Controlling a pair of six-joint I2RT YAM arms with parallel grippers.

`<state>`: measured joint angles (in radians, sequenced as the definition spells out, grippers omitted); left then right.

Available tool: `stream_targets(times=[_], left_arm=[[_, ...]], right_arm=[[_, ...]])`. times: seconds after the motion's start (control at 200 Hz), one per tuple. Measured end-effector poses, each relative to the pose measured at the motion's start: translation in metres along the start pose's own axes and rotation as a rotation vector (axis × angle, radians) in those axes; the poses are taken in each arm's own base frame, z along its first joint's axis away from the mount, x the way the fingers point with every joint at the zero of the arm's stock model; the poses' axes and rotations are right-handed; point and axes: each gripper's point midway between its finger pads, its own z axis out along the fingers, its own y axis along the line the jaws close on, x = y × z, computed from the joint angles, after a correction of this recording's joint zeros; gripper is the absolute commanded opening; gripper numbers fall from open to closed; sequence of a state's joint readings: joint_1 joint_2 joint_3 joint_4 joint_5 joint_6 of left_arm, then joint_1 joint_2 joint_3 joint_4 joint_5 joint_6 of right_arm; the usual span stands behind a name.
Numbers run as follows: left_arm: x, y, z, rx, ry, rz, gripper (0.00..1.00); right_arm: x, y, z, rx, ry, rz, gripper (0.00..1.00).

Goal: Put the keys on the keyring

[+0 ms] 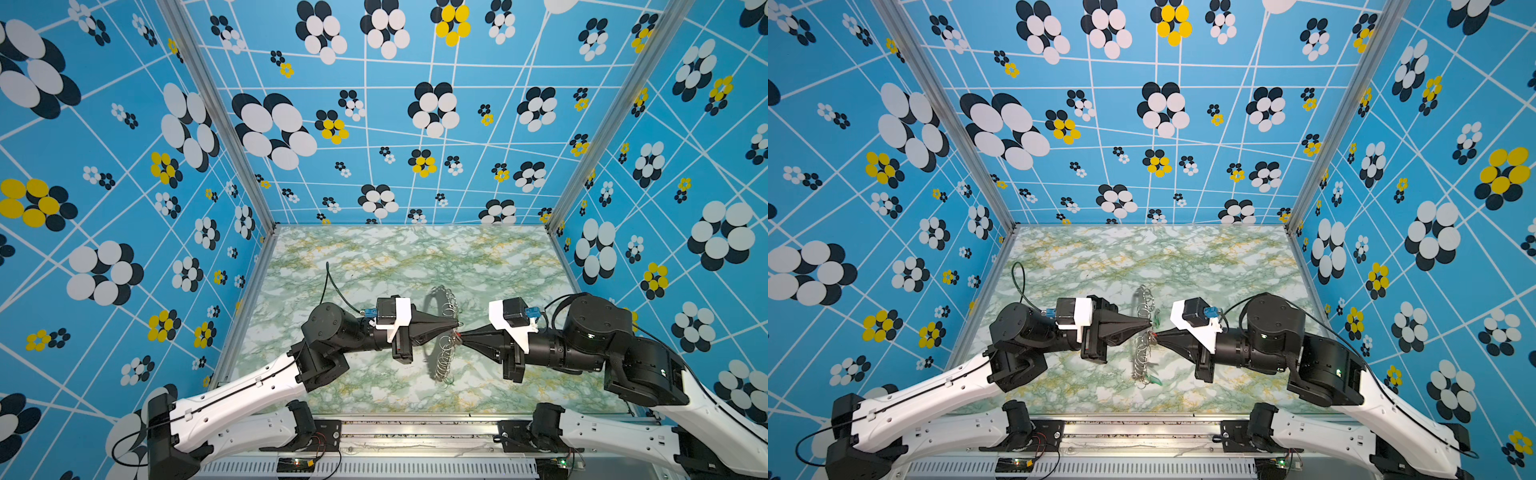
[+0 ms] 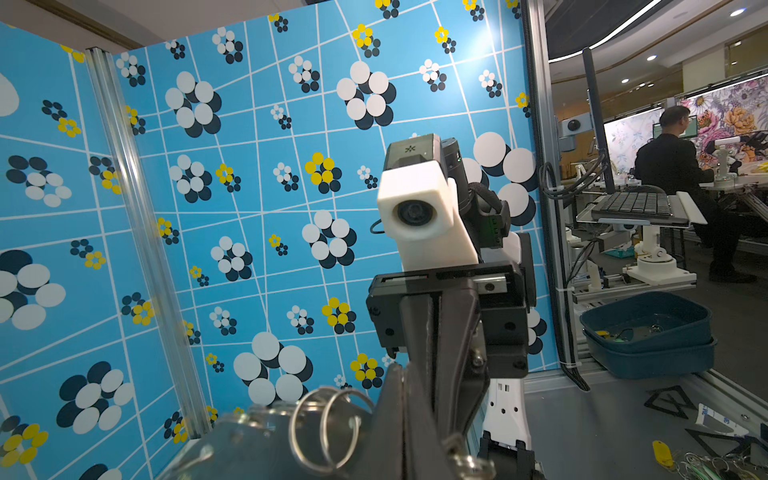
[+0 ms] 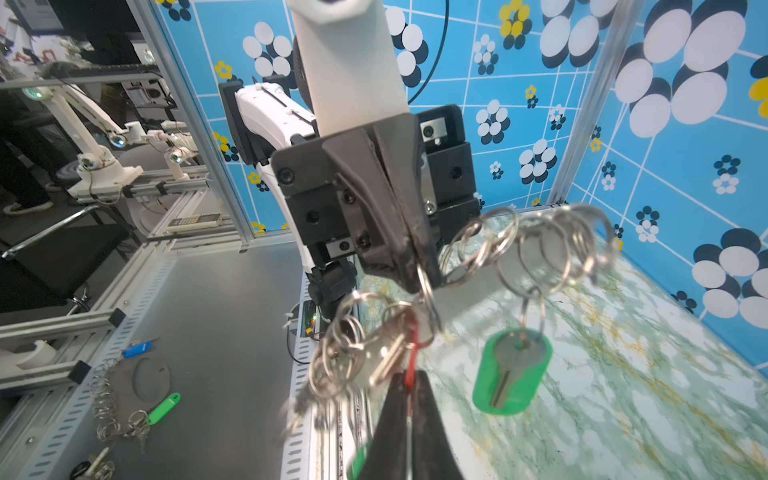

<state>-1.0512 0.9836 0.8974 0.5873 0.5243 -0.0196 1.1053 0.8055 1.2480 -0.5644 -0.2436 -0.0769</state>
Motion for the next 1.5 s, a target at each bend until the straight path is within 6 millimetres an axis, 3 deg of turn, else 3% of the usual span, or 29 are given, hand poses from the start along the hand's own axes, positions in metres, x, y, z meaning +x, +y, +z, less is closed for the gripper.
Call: stream_targets(times=[0.24,0.445,0.83,0.935,1.015,1.499], left_arm=[[-0.001,-0.001,-0.001,0.008,-0.009,-0.011,0.00],[-0.007,-0.002,-0.001,0.015,-0.034,-0.003,0.00],[-0.004,0.000,-0.003,0.009,-0.021,-0.007,0.00],[-0.001,0.000,-0.003,0.008,-0.013,-0.009,0.00],[-0.001,0.000,-0.003,0.005,-0.011,-0.009,0.00],[0.000,0.002,-0.003,0.000,-0.006,-0.011,0.00]], right_arm=[[-0.003,0.005,0.011,-0.043,-0.029,0.011,0.00],[-0.009,0.007,0.012,-0.060,-0.052,0.020,0.00],[-0.002,0.005,0.004,-0.037,-0.029,0.025,0.00],[0.000,0.004,0.001,-0.025,-0.023,0.029,0.22],[0.000,0.004,-0.001,-0.022,-0.023,0.023,0.29],[0.002,0.002,-0.006,0.001,-0.018,0.016,0.38]])
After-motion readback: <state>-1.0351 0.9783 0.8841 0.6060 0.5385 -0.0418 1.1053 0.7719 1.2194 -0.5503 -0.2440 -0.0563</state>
